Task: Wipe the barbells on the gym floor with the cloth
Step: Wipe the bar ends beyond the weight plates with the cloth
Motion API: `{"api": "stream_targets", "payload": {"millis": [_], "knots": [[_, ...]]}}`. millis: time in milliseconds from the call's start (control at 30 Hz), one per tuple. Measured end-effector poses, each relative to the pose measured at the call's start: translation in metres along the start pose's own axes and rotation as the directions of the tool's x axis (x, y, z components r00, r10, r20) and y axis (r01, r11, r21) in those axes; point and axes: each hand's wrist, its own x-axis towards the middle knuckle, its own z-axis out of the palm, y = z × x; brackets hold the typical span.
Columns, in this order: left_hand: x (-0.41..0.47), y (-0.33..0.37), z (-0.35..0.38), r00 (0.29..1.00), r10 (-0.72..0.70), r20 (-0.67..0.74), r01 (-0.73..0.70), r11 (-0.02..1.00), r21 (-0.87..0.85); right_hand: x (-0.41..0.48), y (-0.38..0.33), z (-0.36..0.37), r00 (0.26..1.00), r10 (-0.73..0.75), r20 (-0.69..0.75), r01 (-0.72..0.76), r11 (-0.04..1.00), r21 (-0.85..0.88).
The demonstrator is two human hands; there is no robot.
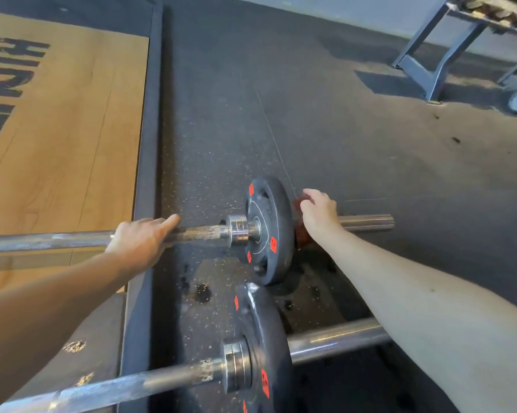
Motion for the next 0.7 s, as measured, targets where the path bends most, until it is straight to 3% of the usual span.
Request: {"api": "stream_targets", "payload": {"millis": [67, 167, 267, 333, 433, 533, 633, 700], "knots": [[0.000, 0.000, 0.002, 1.000, -0.014, -0.015, 0.014, 1.000, -0.022, 0.004, 0.007, 0.011, 0.983, -0.156, 0.099, 0.164, 0.984, -0.070], [0.000, -0.001, 0.004, 0.999, -0.040, -0.026, 0.039, 0.999, -0.032, 0.000, 0.020, 0.018, 0.950, -0.229, 0.213, 0.257, 0.959, -0.116], [-0.001, 0.001, 0.002, 0.999, -0.039, -0.035, 0.038, 0.999, -0.038, -0.030, 0.031, 0.012, 0.914, -0.342, 0.219, 0.381, 0.910, -0.167], [-0.002, 0.004, 0.000, 0.998, -0.045, -0.034, 0.044, 0.998, -0.051, -0.054, 0.040, -0.001, 0.912, -0.340, 0.228, 0.371, 0.922, -0.111], [-0.006, 0.002, 0.005, 0.994, -0.041, -0.102, 0.017, 0.975, -0.220, -0.083, 0.055, -0.023, 0.909, -0.240, 0.341, 0.300, 0.944, -0.135], [-0.003, -0.001, 0.007, 0.992, -0.009, -0.124, -0.029, 0.954, -0.298, -0.099, 0.043, -0.055, 0.966, -0.175, 0.190, 0.196, 0.976, -0.098], [0.000, -0.001, 0.005, 0.994, -0.003, -0.106, -0.032, 0.946, -0.322, -0.102, -0.008, -0.075, 0.977, -0.205, -0.060, 0.211, 0.969, 0.129], [-0.001, -0.002, 0.007, 0.995, -0.001, -0.097, -0.030, 0.950, -0.310, -0.104, -0.054, -0.071, 0.971, -0.223, -0.089, 0.240, 0.918, 0.315]]}}
